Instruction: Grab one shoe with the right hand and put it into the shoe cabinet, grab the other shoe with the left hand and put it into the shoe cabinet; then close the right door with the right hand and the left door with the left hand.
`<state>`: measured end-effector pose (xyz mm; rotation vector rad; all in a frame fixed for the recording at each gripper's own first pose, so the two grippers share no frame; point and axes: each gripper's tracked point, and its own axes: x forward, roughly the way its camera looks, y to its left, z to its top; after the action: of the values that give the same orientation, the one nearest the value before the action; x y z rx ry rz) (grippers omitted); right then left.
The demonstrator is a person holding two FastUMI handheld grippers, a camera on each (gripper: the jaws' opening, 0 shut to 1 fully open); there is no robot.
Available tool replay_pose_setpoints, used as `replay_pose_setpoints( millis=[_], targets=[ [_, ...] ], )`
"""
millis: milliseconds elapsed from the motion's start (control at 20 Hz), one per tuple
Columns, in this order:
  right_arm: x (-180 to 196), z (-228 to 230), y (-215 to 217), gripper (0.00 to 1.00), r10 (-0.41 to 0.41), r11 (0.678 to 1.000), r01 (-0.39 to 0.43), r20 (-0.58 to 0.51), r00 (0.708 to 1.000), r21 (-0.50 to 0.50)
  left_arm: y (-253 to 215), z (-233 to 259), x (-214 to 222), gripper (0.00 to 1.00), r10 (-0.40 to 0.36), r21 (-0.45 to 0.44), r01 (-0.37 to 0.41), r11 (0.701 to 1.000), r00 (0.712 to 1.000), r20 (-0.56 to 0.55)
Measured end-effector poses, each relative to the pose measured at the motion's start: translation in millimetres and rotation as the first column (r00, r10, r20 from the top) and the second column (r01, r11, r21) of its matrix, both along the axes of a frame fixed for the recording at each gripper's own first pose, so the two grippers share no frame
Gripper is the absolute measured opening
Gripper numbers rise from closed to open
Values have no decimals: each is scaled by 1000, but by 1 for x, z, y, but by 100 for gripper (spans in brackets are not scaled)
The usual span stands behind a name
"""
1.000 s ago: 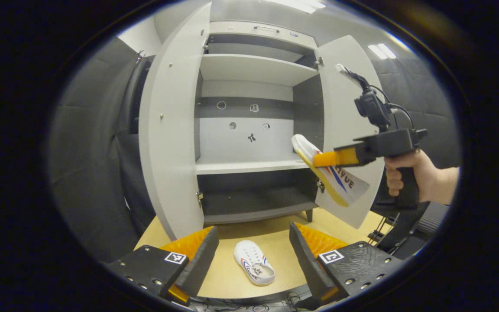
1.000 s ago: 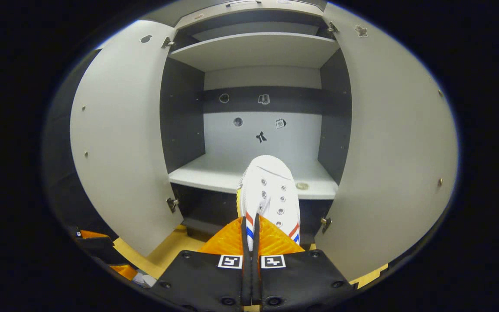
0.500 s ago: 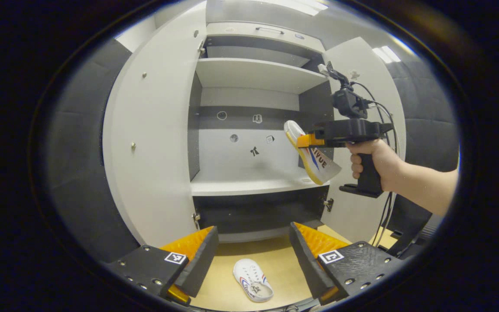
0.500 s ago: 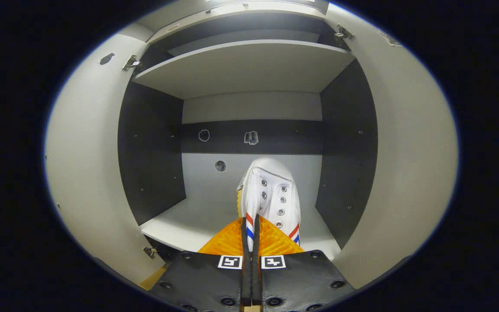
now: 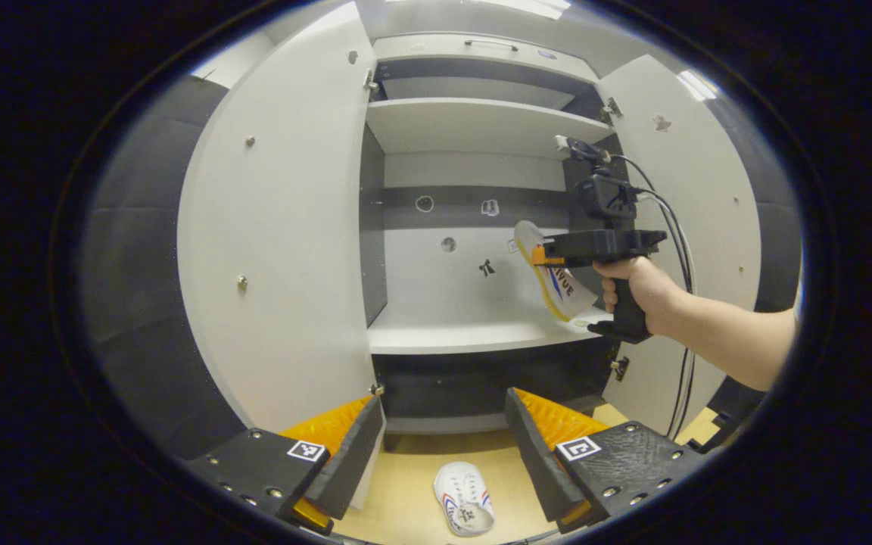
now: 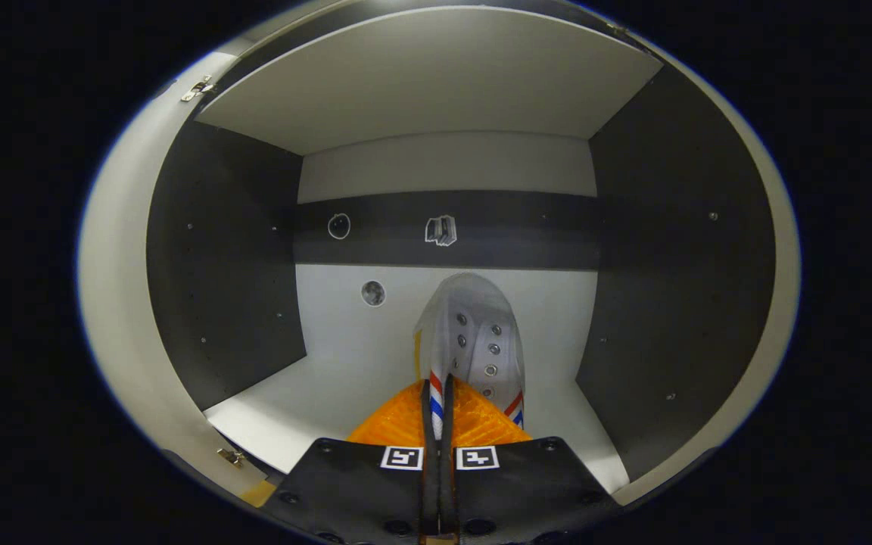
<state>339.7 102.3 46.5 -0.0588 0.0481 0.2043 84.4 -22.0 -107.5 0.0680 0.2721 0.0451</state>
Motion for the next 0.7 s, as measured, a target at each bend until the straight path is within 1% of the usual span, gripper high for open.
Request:
replay_pose_setpoints(
  millis=[200, 350, 450, 500, 550, 600, 650, 700],
  targets=[
    [24, -8, 3, 2, 3, 1000, -3, -18, 1000, 23, 3, 5, -2, 94, 81, 11, -81, 997, 997, -2],
    [37, -18, 5, 3, -4, 999, 7, -54, 999, 43, 5, 1, -4, 94, 119, 30, -119, 992, 993, -17],
    [39, -22, 6, 4, 0, 999, 3, -65, 998, 42, 6, 1, -5, 94, 134, 52, -133, 990, 991, -21],
    [41, -27, 7, 8, 1, 999, 2, -78, 997, 36, 5, 0, -7, 88, 139, 60, -137, 989, 990, -25],
    [46, -31, 8, 8, 0, 1000, 2, -79, 997, 29, 4, -2, -8, 92, 144, 64, -142, 988, 989, -29],
    [48, -36, 7, 16, -1, 1000, 3, -91, 996, 24, 2, -3, -9, 96, 147, 65, -145, 987, 989, -30],
    [46, -37, 6, 16, 6, 1000, -3, -96, 995, 30, 0, -5, -11, 94, 152, 66, -150, 987, 988, -34],
    [45, -31, 6, 25, 18, 999, -15, -70, 997, 38, -1, -8, -12, 94, 158, 66, -155, 986, 987, -41]
  ],
)
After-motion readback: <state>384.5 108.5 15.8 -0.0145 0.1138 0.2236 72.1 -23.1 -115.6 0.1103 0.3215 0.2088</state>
